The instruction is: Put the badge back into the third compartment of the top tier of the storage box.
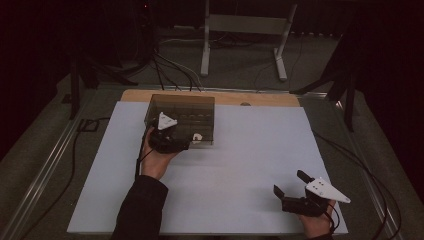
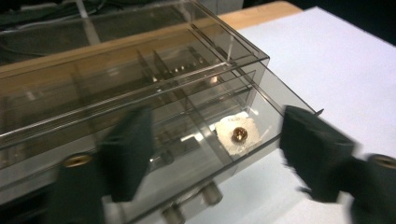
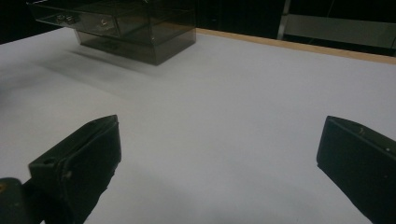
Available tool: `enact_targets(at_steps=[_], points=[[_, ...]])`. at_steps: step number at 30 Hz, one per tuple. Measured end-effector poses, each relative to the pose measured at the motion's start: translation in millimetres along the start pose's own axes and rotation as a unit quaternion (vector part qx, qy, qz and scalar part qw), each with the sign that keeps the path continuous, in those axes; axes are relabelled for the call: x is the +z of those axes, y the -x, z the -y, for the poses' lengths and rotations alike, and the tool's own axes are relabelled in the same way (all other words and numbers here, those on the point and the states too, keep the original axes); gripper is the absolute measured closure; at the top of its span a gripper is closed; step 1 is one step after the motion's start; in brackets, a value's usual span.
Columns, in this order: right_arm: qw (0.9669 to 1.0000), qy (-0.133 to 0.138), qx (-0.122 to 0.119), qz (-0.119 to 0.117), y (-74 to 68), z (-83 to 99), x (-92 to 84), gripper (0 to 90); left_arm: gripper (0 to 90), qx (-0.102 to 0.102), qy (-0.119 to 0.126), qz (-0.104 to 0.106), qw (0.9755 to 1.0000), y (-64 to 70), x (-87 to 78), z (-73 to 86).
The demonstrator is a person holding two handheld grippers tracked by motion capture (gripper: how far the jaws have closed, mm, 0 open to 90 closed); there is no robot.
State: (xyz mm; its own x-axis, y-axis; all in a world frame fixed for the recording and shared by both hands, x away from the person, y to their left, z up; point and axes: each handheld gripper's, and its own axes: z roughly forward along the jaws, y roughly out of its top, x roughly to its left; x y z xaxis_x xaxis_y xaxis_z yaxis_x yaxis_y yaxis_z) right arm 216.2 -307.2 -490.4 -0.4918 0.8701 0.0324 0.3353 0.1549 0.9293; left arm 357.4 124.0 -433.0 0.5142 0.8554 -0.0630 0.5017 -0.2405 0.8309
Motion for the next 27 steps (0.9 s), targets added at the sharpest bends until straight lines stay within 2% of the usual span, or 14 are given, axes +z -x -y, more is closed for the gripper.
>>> enact_targets(at_steps=[2, 5, 8, 9, 11, 12, 13, 15, 16, 21, 27], points=[[1.0000, 0.000, 0.000, 0.000, 0.3, 0.1, -0.1, 0.0, 15.7, 0.000, 0.008, -0.011, 0.9999, -2.4, -9.6, 4.8], [1.0000, 0.000, 0.000, 0.000, 0.1, 0.0, -0.2, 0.0, 4.2, -0.002, 0.023, -0.011, 0.9997, -6.9, -24.8, 14.2], [1.0000, 0.000, 0.000, 0.000, -0.4, 0.0, -0.1, 0.0, 0.4, 0.000, 0.041, -0.011, 0.9991, -10.9, -40.0, 25.1], [1.0000, 0.000, -0.001, 0.000, -0.4, 0.1, -0.2, 0.0, 0.4, -0.002, 0.050, -0.010, 0.9987, -12.3, -45.0, 29.3], [1.0000, 0.000, -0.001, 0.000, -0.5, 0.0, -0.2, 0.0, 0.4, -0.002, 0.050, -0.010, 0.9987, -12.3, -45.0, 29.3], [1.0000, 0.000, -0.001, 0.000, -0.5, 0.0, -0.2, 0.0, 0.4, -0.005, 0.070, -0.011, 0.9975, -16.7, -56.7, 42.1], [1.0000, 0.000, -0.001, -0.001, -0.7, 0.1, -0.1, 0.0, 0.4, -0.007, 0.078, -0.012, 0.9968, -18.4, -60.8, 47.8], [1.0000, 0.001, 0.000, -0.001, -1.1, 0.1, -0.2, 0.0, 0.4, -0.009, 0.082, -0.012, 0.9965, -19.6, -63.6, 52.5], [1.0000, 0.002, 0.000, -0.001, -1.4, 0.1, -0.3, 0.0, 0.4, -0.009, 0.090, -0.014, 0.9958, -20.9, -68.4, 62.7], [1.0000, 0.003, 0.001, -0.001, -1.4, 0.3, -0.4, 0.0, 0.4, -0.001, 0.103, -0.017, 0.9946, -22.9, -77.3, 87.4], [1.0000, 0.003, -0.001, -0.001, -2.0, 0.4, 0.1, 0.0, 0.4, 0.008, 0.116, -0.031, 0.9927, -25.6, -85.5, 103.5]])
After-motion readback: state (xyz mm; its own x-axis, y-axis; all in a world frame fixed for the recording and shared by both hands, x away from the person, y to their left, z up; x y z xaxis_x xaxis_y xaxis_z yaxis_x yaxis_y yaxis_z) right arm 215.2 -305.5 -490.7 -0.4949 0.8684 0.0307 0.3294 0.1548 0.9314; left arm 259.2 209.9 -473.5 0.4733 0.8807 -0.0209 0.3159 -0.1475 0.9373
